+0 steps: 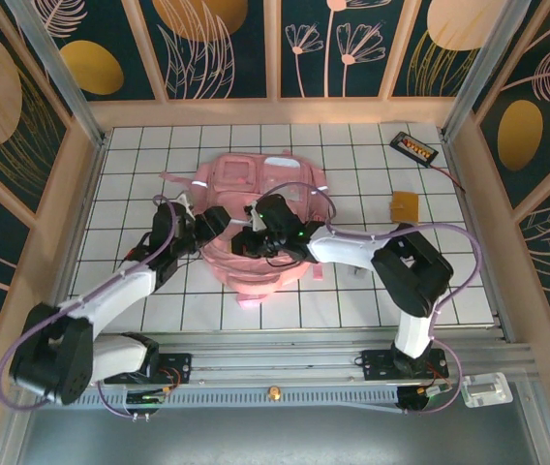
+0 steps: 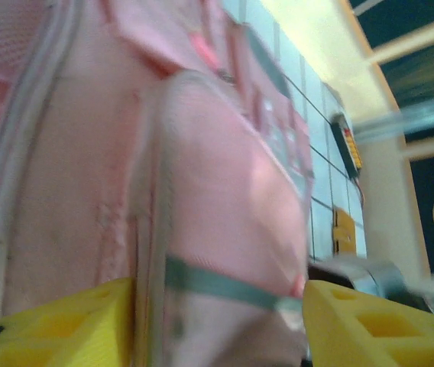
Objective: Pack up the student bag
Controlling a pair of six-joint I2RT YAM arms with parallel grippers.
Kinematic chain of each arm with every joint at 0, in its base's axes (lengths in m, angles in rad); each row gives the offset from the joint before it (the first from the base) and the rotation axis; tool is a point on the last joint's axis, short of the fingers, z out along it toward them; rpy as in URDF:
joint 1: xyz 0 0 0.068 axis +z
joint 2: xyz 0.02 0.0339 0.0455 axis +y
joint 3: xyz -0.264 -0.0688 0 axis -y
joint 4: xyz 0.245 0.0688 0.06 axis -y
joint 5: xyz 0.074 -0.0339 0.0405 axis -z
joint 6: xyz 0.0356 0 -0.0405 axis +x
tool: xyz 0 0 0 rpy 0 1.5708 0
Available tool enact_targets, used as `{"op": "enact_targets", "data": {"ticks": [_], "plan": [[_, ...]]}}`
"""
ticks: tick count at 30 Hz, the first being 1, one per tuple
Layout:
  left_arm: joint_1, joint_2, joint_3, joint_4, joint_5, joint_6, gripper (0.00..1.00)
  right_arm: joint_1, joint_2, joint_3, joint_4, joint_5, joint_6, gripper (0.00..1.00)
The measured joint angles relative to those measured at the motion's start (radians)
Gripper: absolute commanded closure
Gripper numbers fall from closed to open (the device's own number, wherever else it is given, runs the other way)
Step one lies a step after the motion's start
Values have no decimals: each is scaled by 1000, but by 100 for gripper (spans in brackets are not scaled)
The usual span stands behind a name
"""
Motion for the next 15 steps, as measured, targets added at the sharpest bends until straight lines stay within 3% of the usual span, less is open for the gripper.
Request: {"op": "enact_targets", "data": {"ticks": [2, 5, 8, 15], "plan": [[-3, -86, -19, -19, 1, 50, 40, -11, -16, -7, 23, -10, 21, 70], [-10, -178, -31, -35, 8, 120, 41, -23, -18, -10, 61, -27, 43, 62], [-11, -196, -31, -70, 22, 187, 42, -31, -17, -23, 100, -46, 71, 55], [-11, -187, -31, -225, 18, 346, 52, -52, -17, -81, 209, -71, 130, 54]]}}
